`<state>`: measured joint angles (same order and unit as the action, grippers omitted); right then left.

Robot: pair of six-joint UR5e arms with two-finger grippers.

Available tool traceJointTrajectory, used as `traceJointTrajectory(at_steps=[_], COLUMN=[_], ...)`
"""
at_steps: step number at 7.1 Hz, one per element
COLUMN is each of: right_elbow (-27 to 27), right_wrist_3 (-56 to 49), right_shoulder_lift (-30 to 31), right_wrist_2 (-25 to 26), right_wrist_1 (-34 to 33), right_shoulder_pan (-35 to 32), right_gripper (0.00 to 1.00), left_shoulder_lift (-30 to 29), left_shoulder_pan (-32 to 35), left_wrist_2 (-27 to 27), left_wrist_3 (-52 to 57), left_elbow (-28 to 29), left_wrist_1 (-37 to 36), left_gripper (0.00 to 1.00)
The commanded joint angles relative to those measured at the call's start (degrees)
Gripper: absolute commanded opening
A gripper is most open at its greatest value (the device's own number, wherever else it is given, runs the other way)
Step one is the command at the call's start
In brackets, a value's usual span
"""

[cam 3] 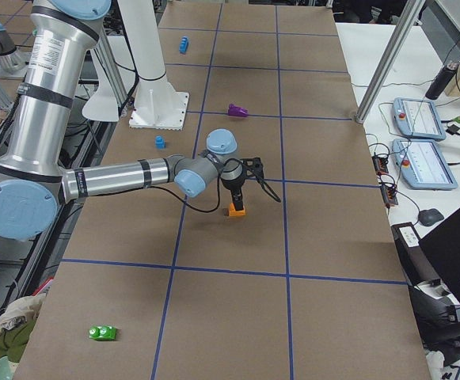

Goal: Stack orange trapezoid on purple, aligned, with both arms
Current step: 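Lower the right gripper onto the orange trapezoid and grasp it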

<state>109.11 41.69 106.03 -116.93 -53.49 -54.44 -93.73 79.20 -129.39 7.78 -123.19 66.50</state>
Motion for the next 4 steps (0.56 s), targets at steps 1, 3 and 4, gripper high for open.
traceJointTrajectory(at_steps=[1, 3, 4], right_elbow=[-6.1, -7.4, -7.5], right_wrist_3=[7.7, 8.2, 8.7], right_shoulder_lift=[-0.2, -0.3, -0.4], right_wrist_2=[3.7, 7.7, 7.8], right_wrist_1=[11.5, 12.0, 12.0], right_shoulder_pan=[5.6, 9.5, 9.8], right_gripper=[0.97, 0.95, 0.87], left_shoulder_lift=[1.6, 1.6, 1.7], left_shoulder_pan=[1.2, 1.2, 1.2], left_wrist_2=[-0.4, -0.3, -0.4], left_wrist_3=[0.9, 0.9, 0.9], left_elbow=[0.1, 0.4, 0.4], left_wrist_1=[1.9, 2.0, 2.0], left_gripper=[1.0, 1.0, 1.0])
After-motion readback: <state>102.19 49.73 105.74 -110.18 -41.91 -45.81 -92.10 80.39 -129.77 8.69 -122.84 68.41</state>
